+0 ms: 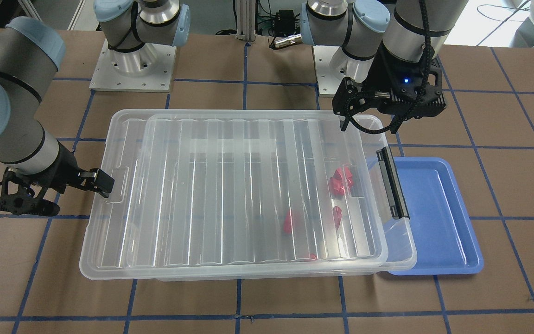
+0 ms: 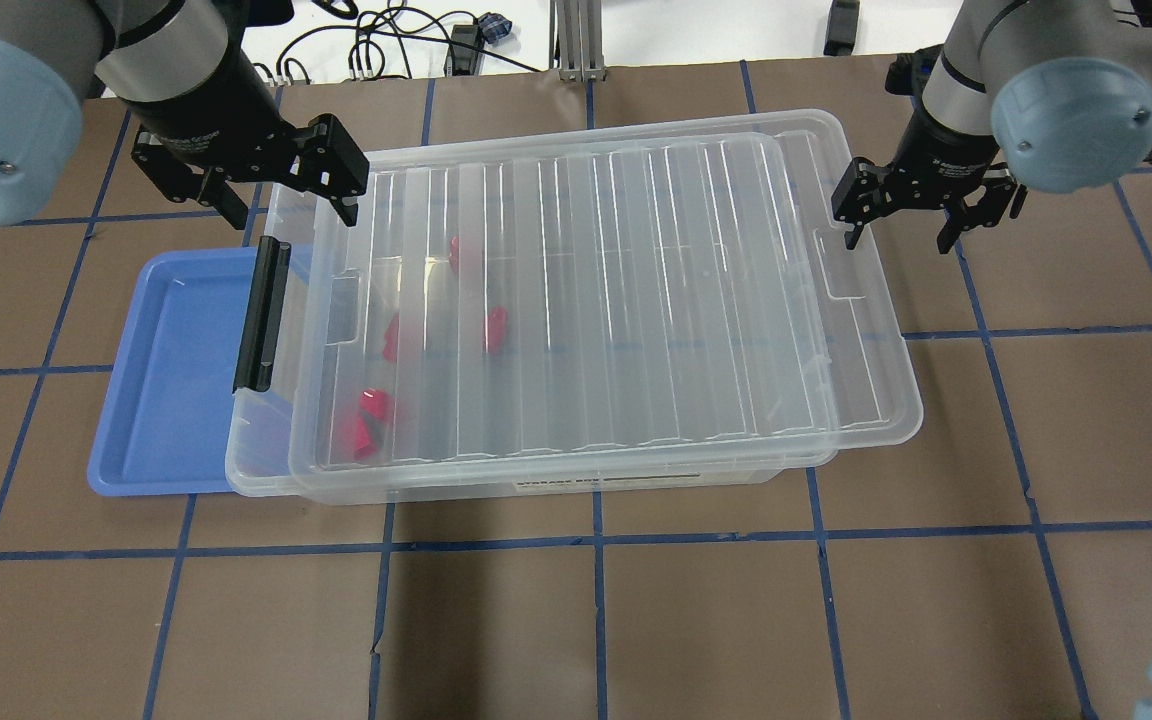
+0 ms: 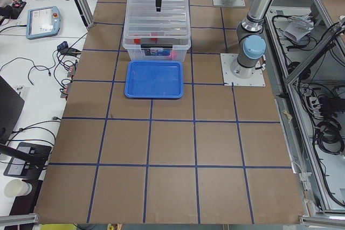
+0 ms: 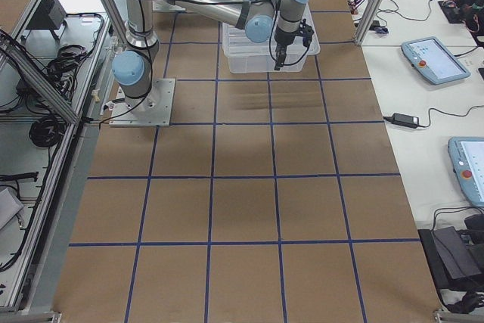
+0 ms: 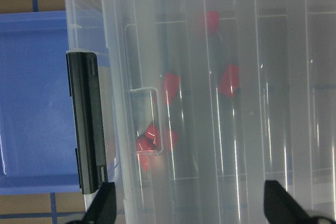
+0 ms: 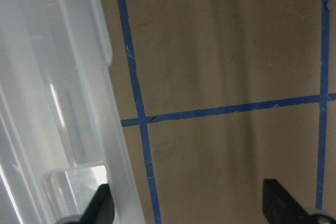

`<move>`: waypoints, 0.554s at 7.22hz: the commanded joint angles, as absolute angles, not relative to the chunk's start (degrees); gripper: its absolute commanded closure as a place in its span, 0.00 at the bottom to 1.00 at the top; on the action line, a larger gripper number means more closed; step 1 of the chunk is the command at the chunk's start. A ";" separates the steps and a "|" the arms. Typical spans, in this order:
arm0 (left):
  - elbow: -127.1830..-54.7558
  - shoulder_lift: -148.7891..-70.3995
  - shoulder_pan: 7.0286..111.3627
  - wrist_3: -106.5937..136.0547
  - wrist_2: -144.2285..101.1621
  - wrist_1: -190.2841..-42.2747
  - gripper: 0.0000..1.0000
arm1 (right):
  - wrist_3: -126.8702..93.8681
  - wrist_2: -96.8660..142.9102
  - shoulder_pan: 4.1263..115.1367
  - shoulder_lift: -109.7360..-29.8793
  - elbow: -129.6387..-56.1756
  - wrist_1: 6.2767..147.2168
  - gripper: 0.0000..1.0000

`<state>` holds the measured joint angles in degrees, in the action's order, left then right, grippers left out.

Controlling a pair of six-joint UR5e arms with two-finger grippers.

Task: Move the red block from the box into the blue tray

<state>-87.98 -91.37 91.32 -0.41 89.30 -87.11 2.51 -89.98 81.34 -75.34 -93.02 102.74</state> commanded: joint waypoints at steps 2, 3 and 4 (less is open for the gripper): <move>-87.89 -90.44 91.23 -0.35 89.56 -86.92 0.00 | 8.16 -92.79 78.05 -75.59 -92.99 103.53 0.00; -88.33 -90.35 91.23 -0.35 89.73 -86.92 0.00 | 9.48 -93.25 77.09 -75.59 -92.99 103.80 0.00; -87.63 -90.35 91.23 -0.18 89.82 -86.92 0.00 | 12.19 -93.34 75.86 -75.67 -92.99 104.06 0.00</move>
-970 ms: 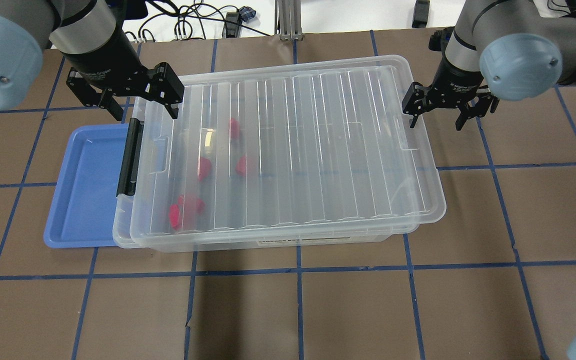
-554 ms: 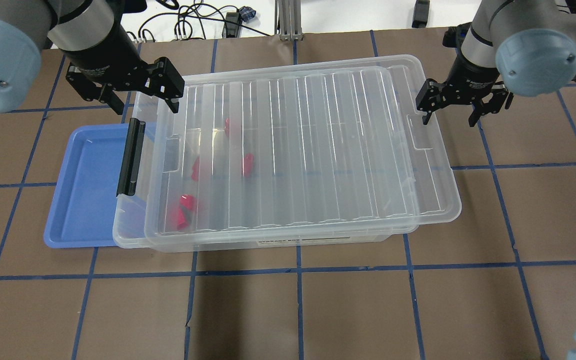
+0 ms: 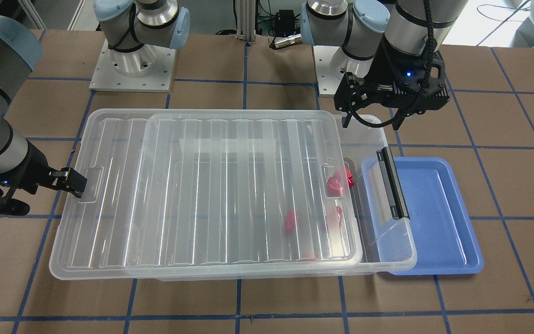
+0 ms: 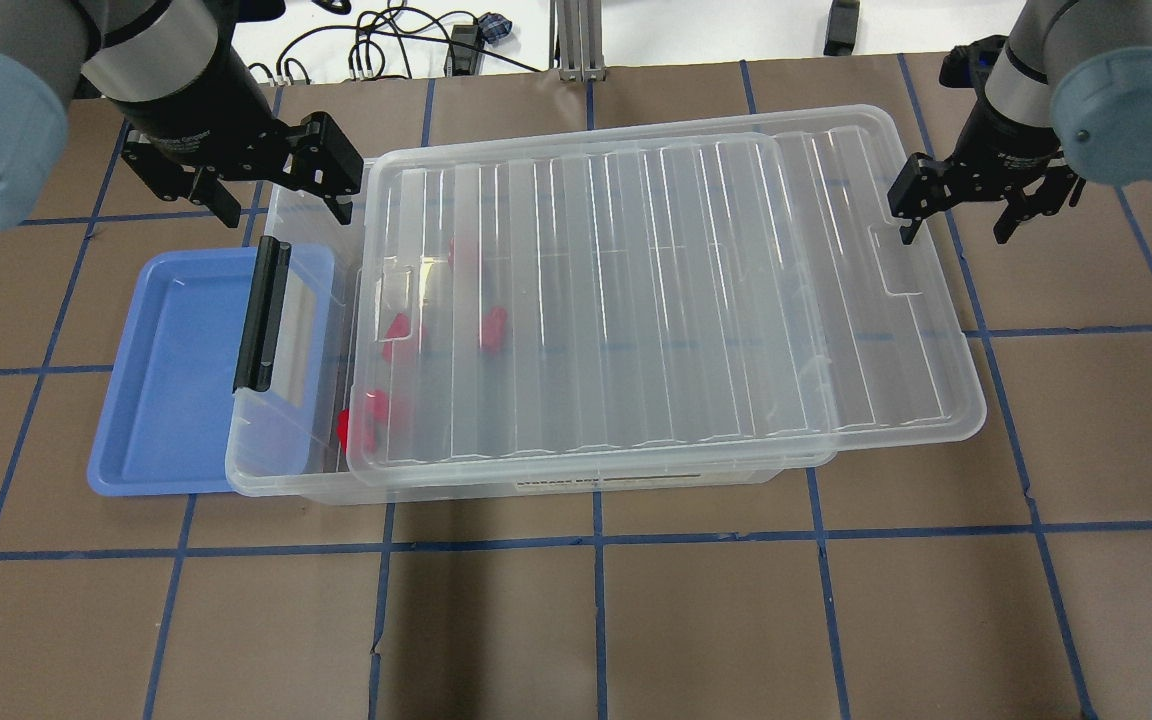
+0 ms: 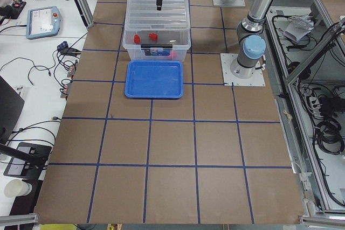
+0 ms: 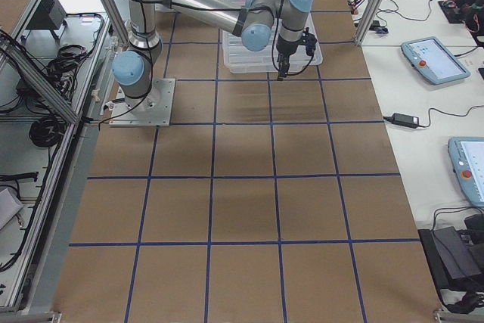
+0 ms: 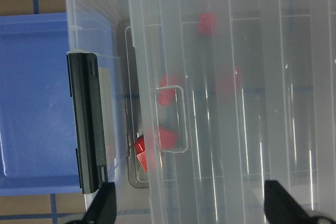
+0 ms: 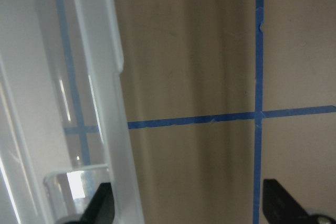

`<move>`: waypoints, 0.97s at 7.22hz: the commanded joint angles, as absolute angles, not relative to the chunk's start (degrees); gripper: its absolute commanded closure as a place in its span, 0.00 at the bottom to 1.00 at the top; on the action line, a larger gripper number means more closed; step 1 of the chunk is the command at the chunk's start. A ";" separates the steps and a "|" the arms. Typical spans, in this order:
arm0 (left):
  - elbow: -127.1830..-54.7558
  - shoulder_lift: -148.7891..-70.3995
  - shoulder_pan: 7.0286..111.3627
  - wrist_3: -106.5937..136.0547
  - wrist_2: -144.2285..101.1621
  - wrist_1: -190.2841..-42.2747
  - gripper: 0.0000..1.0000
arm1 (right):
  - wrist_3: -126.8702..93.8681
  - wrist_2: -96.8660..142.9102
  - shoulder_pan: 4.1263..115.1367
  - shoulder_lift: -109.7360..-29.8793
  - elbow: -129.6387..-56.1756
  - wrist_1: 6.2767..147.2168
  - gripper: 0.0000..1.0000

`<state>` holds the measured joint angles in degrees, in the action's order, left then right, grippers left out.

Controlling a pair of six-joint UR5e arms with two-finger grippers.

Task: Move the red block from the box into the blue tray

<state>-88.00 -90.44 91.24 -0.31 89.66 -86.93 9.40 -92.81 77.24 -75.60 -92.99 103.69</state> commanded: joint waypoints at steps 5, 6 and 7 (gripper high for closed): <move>-88.67 -90.18 91.76 -1.76 89.82 -87.01 0.00 | 21.06 -96.75 70.94 -75.94 -92.81 106.08 0.00; -88.77 -90.35 91.76 -1.32 89.82 -86.92 0.00 | 22.22 -97.46 70.58 -75.50 -92.20 106.17 0.00; -88.77 -90.09 91.84 -1.41 89.91 -87.10 0.00 | 22.24 -97.56 70.49 -75.50 -91.68 106.17 0.00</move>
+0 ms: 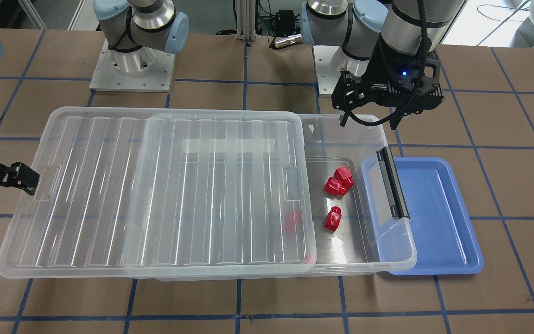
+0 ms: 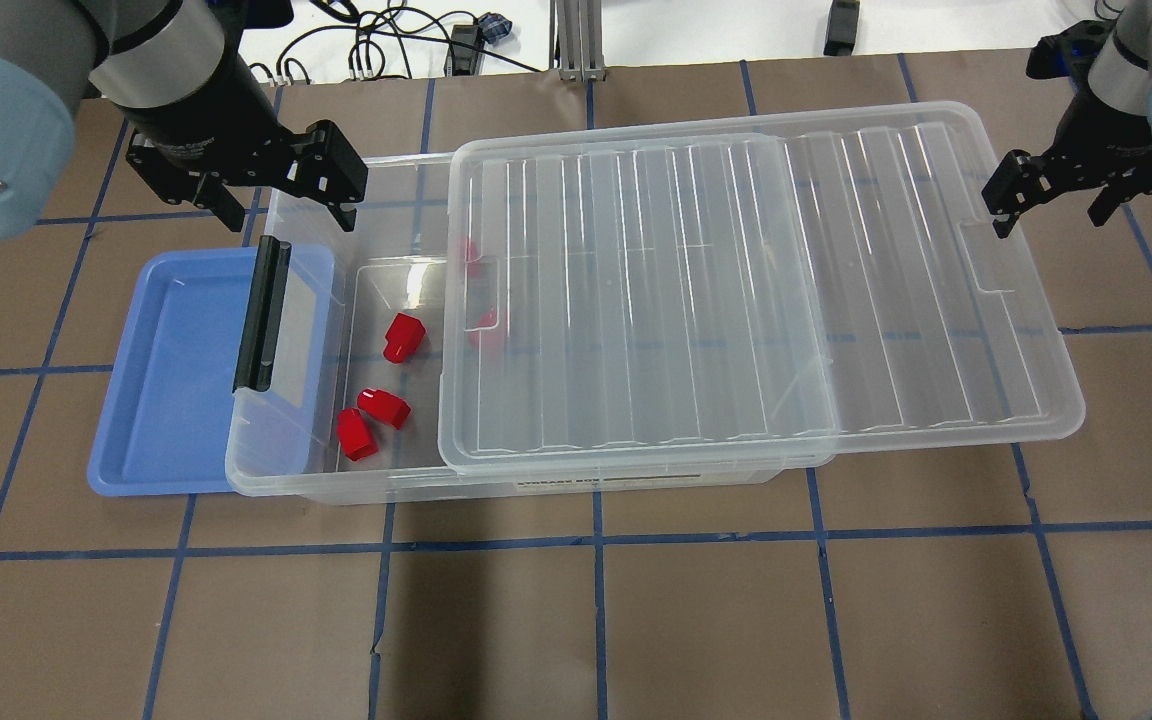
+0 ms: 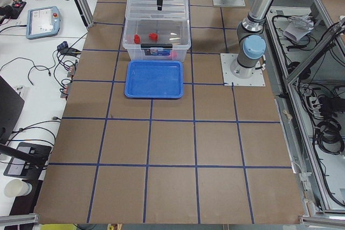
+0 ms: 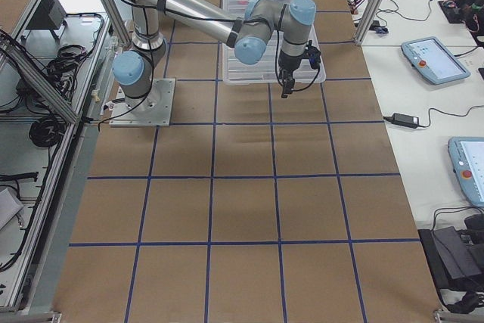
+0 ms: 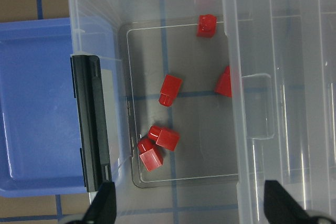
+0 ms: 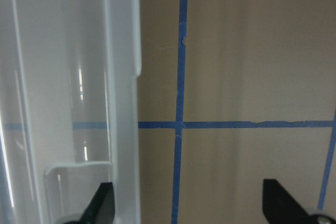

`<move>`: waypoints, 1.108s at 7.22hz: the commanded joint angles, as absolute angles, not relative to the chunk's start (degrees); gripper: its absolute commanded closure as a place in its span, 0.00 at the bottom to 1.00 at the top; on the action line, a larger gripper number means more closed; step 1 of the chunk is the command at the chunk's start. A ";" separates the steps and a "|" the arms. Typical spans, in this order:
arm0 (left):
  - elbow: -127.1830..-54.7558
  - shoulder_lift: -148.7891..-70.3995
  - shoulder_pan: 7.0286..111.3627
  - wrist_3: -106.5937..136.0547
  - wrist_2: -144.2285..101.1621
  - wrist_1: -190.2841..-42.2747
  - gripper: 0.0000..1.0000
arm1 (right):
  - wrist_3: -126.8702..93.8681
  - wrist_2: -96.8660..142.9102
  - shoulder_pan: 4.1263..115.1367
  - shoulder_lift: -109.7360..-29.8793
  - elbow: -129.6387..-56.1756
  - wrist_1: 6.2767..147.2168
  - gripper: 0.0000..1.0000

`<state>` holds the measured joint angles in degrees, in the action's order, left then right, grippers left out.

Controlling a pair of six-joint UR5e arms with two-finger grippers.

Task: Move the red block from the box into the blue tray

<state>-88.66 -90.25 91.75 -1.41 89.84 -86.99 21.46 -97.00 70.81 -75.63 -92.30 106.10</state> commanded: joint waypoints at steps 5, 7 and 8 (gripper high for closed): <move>-87.46 -91.30 91.93 -1.67 89.91 -87.11 0.00 | 22.15 -97.56 70.49 -75.41 -91.84 106.08 0.00; -84.74 -92.36 91.76 -1.15 89.83 -86.91 0.00 | 22.24 -97.56 70.49 -75.41 -91.84 106.08 0.00; -84.64 -93.59 91.67 -1.49 89.13 -89.71 0.00 | 22.24 -97.65 70.49 -75.41 -91.76 106.00 0.00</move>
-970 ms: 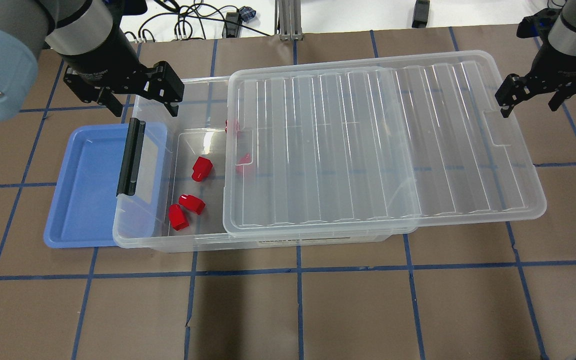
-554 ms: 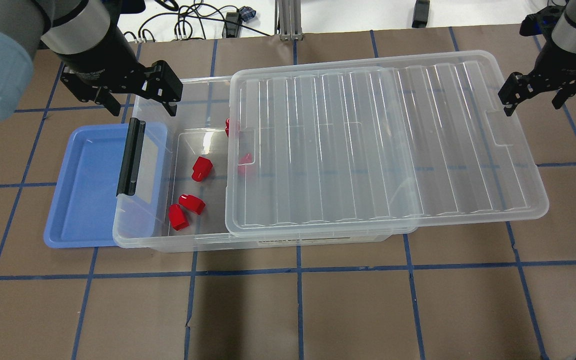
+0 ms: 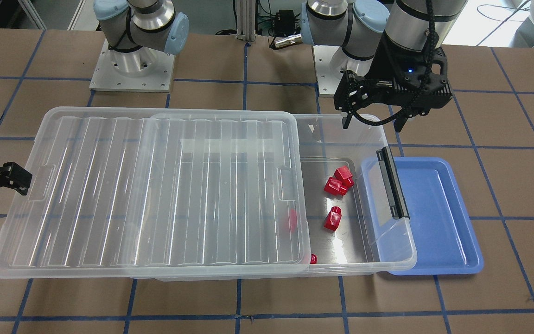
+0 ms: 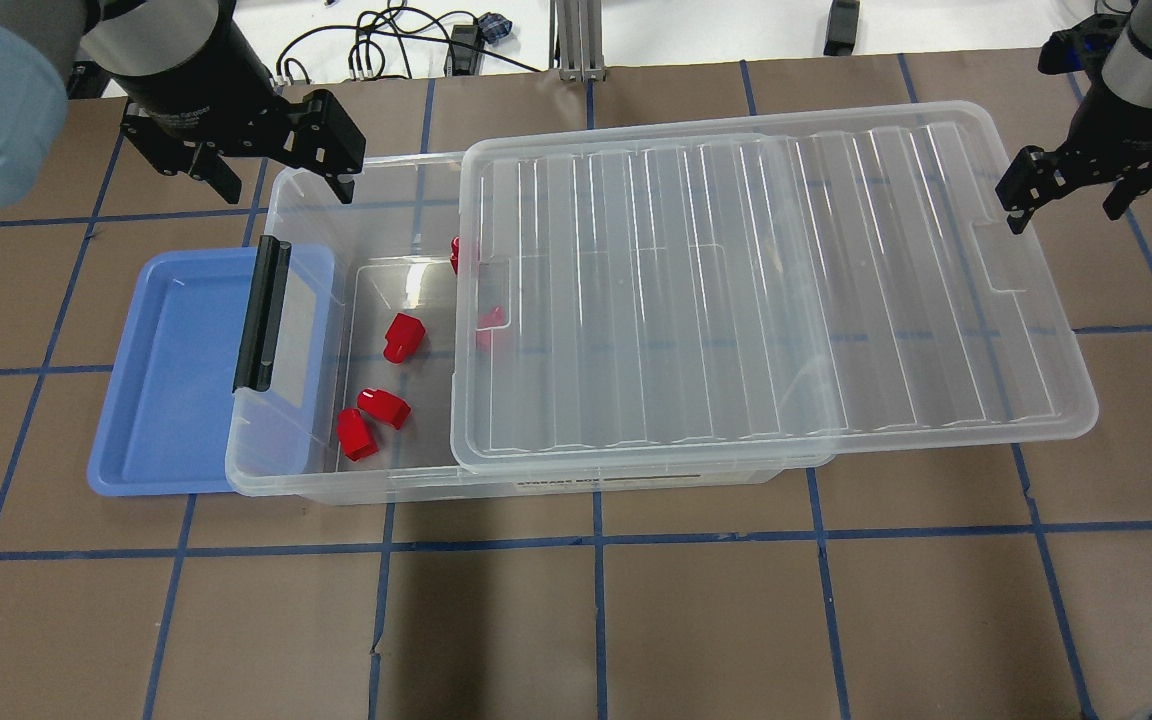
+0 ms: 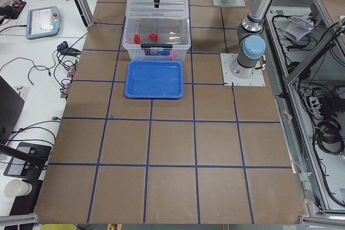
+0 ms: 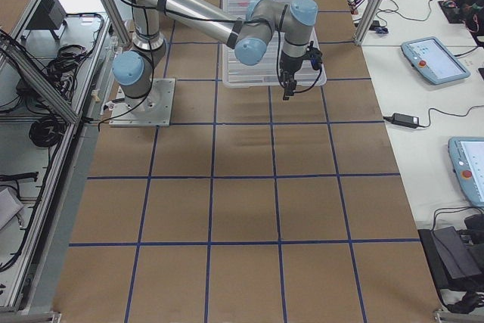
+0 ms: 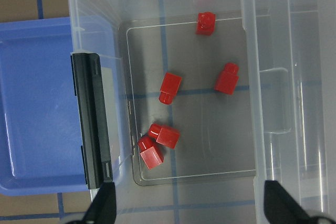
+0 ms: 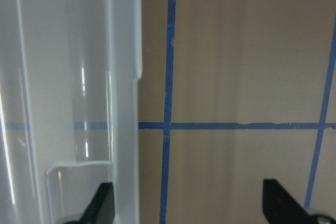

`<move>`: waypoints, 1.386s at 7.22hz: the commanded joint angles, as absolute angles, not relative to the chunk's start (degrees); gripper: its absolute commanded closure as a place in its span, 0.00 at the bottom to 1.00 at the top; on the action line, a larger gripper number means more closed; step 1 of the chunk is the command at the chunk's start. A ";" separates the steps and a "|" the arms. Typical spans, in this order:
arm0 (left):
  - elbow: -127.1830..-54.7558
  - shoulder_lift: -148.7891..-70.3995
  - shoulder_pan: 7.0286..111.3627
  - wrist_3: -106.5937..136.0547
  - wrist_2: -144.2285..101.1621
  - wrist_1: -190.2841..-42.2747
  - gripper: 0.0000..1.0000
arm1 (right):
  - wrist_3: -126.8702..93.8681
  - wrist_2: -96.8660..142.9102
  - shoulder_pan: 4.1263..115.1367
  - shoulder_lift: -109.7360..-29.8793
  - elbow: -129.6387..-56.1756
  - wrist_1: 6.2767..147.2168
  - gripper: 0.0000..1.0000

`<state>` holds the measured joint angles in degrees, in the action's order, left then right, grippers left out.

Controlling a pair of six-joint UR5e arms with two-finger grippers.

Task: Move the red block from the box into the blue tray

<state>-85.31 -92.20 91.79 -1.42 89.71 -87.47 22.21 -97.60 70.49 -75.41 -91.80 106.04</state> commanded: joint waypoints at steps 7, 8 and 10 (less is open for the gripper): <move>-98.77 -103.17 90.53 -7.30 89.47 -67.25 0.00 | 21.62 -98.09 70.58 -76.11 -91.76 105.74 0.00; -101.66 -103.88 90.44 -7.38 89.30 -62.97 0.00 | 21.36 -97.56 70.66 -76.55 -91.67 105.21 0.00; -106.16 -105.55 90.53 -7.64 89.21 -54.89 0.00 | 20.14 -97.30 71.10 -80.40 -91.84 102.42 0.00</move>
<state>-103.61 -104.61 90.50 -7.44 89.30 -59.84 21.07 -97.53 70.79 -78.02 -91.74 104.50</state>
